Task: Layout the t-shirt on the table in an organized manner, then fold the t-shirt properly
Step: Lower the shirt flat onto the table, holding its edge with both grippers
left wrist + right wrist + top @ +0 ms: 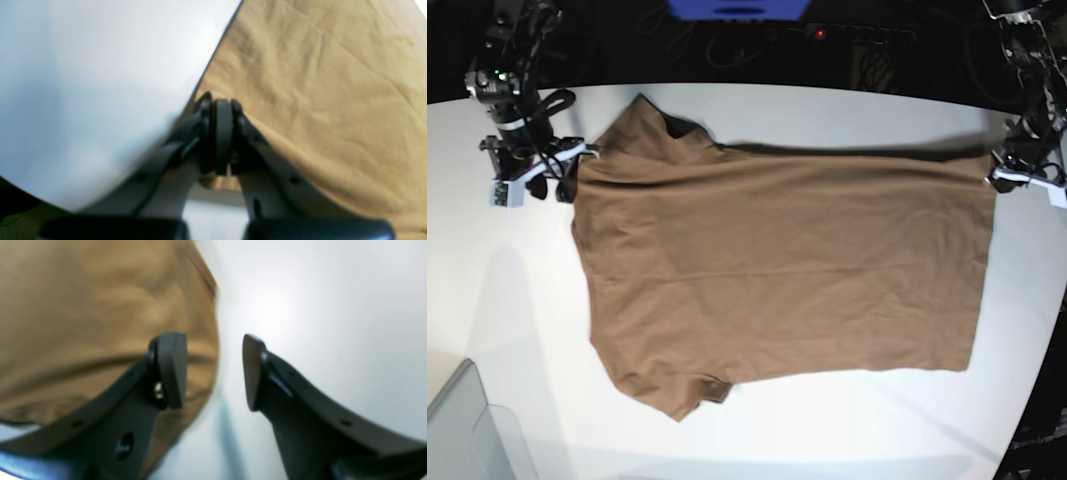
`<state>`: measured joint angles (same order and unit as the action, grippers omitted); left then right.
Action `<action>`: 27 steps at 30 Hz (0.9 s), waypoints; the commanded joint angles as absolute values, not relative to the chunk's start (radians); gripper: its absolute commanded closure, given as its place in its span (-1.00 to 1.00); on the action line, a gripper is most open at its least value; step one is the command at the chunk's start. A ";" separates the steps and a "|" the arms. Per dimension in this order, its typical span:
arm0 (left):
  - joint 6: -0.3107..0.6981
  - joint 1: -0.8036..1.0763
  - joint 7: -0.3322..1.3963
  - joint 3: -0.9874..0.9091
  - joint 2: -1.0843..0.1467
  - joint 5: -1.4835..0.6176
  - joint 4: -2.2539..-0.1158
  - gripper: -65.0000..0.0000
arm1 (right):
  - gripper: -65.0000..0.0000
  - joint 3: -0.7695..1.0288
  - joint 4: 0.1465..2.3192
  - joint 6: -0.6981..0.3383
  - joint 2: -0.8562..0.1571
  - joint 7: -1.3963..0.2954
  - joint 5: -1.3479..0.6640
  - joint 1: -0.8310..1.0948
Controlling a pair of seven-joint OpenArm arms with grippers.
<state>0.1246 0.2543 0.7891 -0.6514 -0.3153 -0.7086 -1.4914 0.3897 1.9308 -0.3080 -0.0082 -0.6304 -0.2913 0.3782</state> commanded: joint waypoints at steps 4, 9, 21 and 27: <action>0.127 0.251 0.776 -0.659 -0.331 -0.719 -1.509 0.98 | 0.16 0.369 2.003 -0.311 0.012 -0.624 -0.295 0.455; 0.127 0.251 0.776 -0.659 -0.329 -0.719 -1.509 0.98 | 0.16 0.251 1.975 -0.309 0.016 -0.619 -0.295 0.526; 0.127 0.251 0.776 -0.659 -0.328 -0.713 -1.509 1.00 | 0.16 0.223 1.801 -0.306 0.065 -0.618 -0.291 0.539; 0.127 0.268 0.776 -0.659 -0.328 -0.716 -1.509 1.00 | 0.24 0.219 1.748 -0.306 0.068 -0.616 -0.291 0.539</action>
<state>0.1246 0.2680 0.7887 -0.6514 -0.3126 -0.7055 -1.4918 0.2230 1.7584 -0.3092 0.0666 -0.5518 -0.3119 0.5293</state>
